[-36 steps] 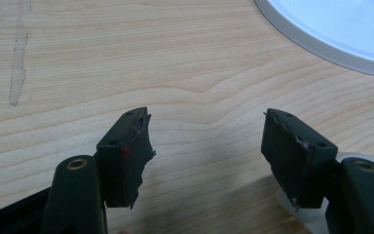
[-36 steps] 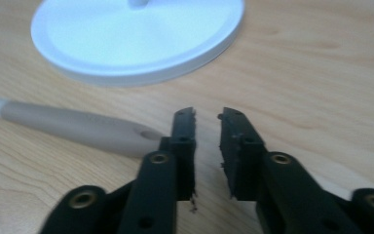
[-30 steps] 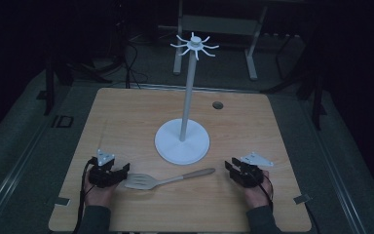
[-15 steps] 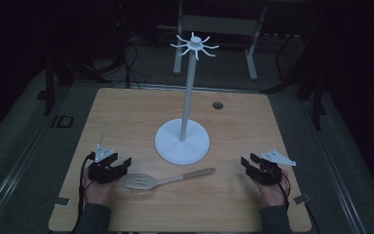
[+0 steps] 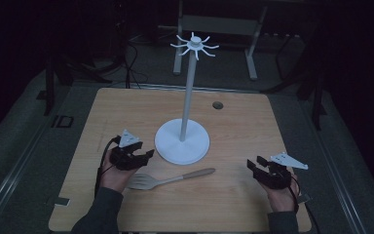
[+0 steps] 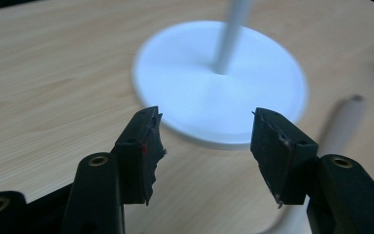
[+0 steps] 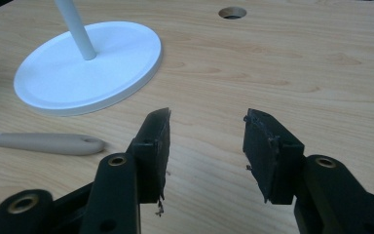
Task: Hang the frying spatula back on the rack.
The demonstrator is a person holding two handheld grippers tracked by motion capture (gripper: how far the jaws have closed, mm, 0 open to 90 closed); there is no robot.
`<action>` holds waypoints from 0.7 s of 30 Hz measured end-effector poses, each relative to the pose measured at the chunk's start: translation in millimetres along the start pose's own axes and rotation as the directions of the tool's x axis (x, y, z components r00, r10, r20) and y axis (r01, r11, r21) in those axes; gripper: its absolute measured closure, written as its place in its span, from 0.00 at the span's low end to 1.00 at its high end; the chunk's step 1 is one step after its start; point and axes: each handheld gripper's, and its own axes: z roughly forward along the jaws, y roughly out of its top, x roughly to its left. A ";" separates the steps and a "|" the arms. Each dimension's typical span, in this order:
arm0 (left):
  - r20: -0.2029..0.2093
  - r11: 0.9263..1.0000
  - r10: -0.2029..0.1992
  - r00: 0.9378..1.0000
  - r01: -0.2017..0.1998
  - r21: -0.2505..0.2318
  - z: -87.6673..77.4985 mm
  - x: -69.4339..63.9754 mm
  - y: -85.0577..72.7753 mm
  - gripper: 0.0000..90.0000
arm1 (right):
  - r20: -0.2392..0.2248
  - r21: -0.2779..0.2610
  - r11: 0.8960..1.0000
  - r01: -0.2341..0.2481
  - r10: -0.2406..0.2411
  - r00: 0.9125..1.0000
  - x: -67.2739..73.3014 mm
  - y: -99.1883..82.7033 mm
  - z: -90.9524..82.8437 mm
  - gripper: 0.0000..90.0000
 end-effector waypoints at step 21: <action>0.190 0.949 0.211 0.959 -0.248 0.194 44.4 -45.8 35.7 0.62 | -0.002 -0.009 0.998 0.064 -0.064 0.998 8.7 -2.8 -9.3 0.57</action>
